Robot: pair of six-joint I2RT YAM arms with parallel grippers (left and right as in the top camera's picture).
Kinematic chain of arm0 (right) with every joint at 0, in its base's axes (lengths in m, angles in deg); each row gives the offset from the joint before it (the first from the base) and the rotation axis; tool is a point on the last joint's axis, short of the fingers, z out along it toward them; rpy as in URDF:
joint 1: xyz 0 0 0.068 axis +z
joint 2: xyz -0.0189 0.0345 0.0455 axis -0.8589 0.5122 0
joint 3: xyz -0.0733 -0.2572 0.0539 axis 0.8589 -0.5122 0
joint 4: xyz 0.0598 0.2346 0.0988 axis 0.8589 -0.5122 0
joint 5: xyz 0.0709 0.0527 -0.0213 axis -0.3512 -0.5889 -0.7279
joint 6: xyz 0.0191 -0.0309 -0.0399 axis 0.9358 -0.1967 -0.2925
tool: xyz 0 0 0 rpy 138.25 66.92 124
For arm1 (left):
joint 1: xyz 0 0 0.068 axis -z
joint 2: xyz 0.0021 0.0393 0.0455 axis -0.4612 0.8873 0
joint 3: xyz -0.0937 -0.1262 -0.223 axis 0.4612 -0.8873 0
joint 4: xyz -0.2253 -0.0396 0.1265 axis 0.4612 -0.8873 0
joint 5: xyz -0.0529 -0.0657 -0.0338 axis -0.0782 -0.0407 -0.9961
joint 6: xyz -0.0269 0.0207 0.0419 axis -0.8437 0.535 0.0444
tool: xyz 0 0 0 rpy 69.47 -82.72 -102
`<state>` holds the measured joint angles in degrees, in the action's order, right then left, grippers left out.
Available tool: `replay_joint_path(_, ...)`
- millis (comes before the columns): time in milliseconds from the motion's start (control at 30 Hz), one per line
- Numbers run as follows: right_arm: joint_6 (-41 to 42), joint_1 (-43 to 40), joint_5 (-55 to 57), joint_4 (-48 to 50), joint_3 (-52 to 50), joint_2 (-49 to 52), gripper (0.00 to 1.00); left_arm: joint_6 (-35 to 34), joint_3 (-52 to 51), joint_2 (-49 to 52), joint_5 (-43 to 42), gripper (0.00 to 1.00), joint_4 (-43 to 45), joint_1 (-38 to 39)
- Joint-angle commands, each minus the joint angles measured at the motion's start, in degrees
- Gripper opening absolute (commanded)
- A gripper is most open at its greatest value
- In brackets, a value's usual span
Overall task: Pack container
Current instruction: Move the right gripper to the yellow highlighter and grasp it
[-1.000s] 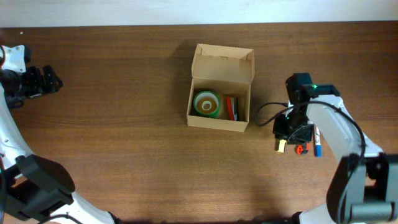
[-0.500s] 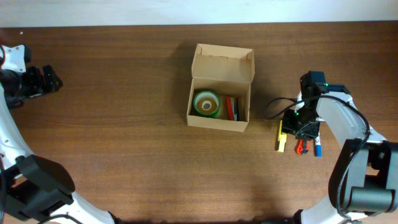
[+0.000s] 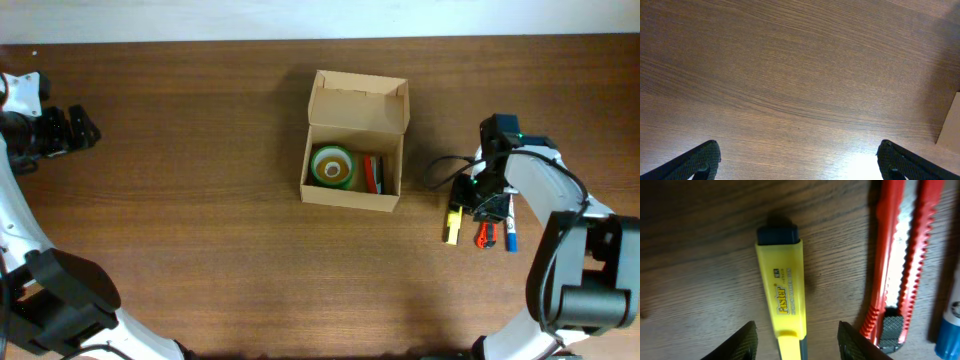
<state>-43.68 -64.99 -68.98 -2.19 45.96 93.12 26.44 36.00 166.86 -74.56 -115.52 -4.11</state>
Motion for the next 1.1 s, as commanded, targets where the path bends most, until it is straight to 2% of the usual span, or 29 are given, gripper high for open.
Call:
replay_joint_path(0,-0.4,-0.2,-1.0,0.2,-0.4,1.8,0.52,0.7,-0.3,-0.2,-0.6,1.0,0.0,0.0)
replay_joint_path(433,-0.4,-0.1,-1.4,0.7,-0.4,5.0,0.51,0.7,-0.3,-0.2,-0.6,1.0,0.0,0.0)
replay_joint_path(567,-0.4,0.5,-1.2,1.7,-0.4,5.5,0.4,0.7,-0.3,-0.2,-0.6,1.0,0.0,0.0)
replay_joint_path(900,-0.3,1.7,-0.1,2.8,-0.4,5.5,0.04,0.7,-0.3,-0.2,-0.6,1.0,0.0,0.0)
replay_joint_path(1067,-0.4,1.7,-2.5,1.4,1.4,5.4,0.04,0.7,-0.3,-0.2,-0.6,1.0,0.0,0.0)
